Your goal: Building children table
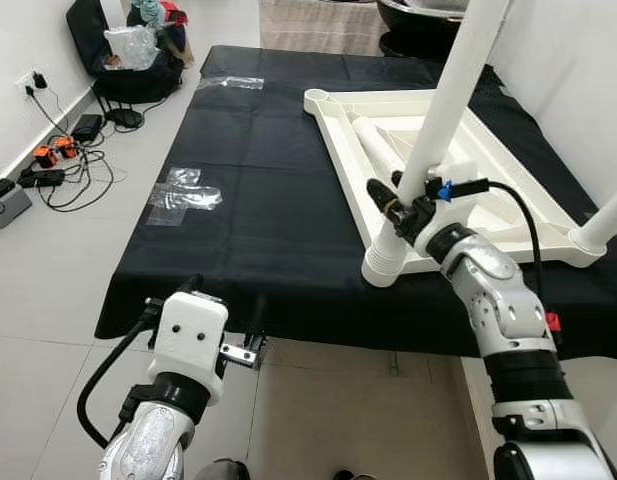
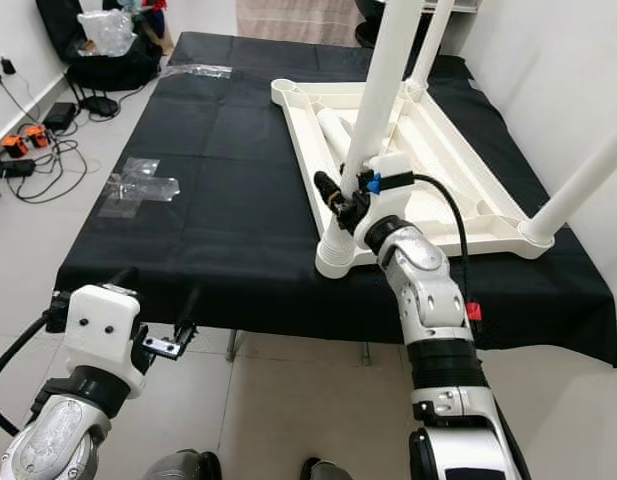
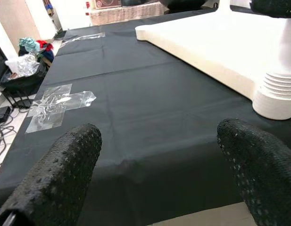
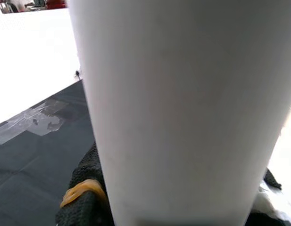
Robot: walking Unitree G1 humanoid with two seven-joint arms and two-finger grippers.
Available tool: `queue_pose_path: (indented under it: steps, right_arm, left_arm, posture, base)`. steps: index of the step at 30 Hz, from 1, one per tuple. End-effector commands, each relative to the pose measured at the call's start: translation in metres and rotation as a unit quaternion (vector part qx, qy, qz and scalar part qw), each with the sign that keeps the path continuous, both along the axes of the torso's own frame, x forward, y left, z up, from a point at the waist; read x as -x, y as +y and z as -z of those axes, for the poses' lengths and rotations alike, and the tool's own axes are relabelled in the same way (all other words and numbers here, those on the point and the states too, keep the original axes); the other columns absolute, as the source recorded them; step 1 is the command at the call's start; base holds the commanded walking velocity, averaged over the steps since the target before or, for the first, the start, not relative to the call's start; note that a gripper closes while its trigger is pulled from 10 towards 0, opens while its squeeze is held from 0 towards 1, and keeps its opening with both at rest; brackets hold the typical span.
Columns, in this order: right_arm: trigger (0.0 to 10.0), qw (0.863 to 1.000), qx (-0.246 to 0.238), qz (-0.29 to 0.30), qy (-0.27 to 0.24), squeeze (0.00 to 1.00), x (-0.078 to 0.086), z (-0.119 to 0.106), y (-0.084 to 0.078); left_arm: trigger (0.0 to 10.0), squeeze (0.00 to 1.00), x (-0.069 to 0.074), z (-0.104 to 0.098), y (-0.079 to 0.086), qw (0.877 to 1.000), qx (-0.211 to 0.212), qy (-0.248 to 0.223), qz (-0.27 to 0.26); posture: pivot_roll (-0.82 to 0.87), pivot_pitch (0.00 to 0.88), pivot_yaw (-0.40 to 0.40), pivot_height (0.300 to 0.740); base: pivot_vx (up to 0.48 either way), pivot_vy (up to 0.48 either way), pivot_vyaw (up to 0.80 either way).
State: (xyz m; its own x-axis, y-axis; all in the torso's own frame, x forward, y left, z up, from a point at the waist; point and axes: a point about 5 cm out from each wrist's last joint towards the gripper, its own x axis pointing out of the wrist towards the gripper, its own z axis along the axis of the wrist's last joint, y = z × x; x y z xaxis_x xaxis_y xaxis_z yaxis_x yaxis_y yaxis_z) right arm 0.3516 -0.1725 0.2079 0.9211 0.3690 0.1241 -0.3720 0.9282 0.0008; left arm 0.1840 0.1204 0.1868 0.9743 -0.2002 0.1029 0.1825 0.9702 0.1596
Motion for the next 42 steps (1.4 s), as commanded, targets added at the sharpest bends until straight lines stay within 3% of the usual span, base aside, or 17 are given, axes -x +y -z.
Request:
queue_pose_path:
  steps: [1, 17, 24, 32, 38, 42]
  right_arm:
    - [10.0, 0.999, -0.001, 0.028, 0.040, 0.00, 0.002, 0.018, -0.011]
    - [10.0, 0.992, -0.001, 0.127, 0.025, 0.00, 0.006, 0.023, -0.018]
    - [10.0, 0.982, 0.005, 0.188, 0.026, 0.00, 0.009, 0.026, -0.023]
    - [10.0, 0.960, 0.015, 0.278, 0.027, 0.00, 0.012, 0.026, -0.028]
    - [10.0, 0.928, -0.005, 0.368, 0.051, 0.00, 0.013, 0.029, -0.040]
    - [10.0, 0.917, -0.019, 0.393, 0.064, 0.00, 0.013, 0.032, -0.044]
  left_arm:
    - [10.0, 0.00, 0.001, 0.003, 0.000, 1.000, -0.004, 0.009, 0.000]
    - [10.0, 0.00, 0.000, 0.003, 0.000, 1.000, -0.005, 0.007, 0.001]
    - [10.0, 0.00, 0.000, 0.003, 0.001, 1.000, -0.006, 0.007, 0.001]
    - [10.0, 0.00, 0.000, 0.003, 0.001, 1.000, -0.006, 0.006, 0.001]
    - [10.0, 0.00, -0.001, 0.002, 0.001, 1.000, -0.006, 0.006, 0.001]
    - [10.0, 0.00, -0.001, 0.002, 0.001, 1.000, -0.006, 0.006, 0.001]
  posture:
    - [0.09, 0.210, -0.064, 0.740]
    - [0.09, 0.202, -0.065, 0.740]
    - [0.09, 0.207, -0.064, 0.740]
    - [0.09, 0.209, -0.066, 0.740]
    - [0.09, 0.213, -0.064, 0.740]
    - [0.09, 0.213, -0.064, 0.740]
  base:
    - [0.000, 0.000, 0.00]
    - [0.000, 0.000, 0.00]
    - [0.000, 0.000, 0.00]
    - [0.000, 0.000, 0.00]
    - [0.000, 0.000, 0.00]
    - [0.000, 0.000, 0.00]
